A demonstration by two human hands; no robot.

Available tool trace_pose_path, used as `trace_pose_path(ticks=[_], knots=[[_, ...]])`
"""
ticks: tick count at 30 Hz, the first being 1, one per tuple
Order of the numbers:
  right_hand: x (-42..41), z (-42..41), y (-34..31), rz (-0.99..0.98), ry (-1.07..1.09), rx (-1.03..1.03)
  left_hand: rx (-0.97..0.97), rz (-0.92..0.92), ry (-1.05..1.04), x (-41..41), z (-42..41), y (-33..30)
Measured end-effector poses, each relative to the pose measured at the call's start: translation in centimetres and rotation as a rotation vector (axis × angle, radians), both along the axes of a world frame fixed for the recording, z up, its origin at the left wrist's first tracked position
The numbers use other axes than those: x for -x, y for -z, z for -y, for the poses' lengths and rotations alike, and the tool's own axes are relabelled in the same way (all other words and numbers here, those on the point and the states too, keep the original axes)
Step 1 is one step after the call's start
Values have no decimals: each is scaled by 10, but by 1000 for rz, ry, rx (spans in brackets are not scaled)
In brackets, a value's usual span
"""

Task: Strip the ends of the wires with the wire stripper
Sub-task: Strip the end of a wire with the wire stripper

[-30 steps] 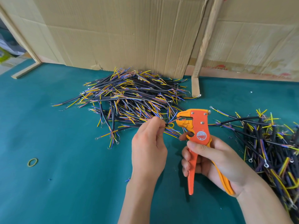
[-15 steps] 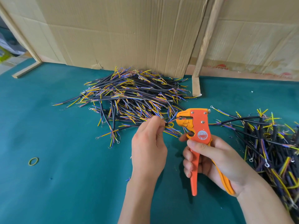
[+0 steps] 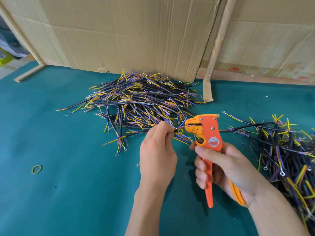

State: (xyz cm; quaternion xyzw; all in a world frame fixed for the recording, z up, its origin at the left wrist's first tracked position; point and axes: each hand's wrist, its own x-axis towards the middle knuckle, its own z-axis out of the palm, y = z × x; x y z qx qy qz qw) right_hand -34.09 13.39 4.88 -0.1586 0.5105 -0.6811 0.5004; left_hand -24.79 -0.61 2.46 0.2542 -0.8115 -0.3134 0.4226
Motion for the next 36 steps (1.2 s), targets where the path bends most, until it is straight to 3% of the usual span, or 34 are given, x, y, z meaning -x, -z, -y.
trace_pose_path(ticks=[6,17,25,36], knots=[[-4,8,4,-42,163,-41,-7,20,21,3,-2,1],[4,-1,1,36,133,24,-209,-85,37,1,-2,0],[3,-1,6,139,18,65,-307,-164,27,-3,2,-4],[-1,-1,11,183,-158,124,-283,-165,-106,-2,4,-4]])
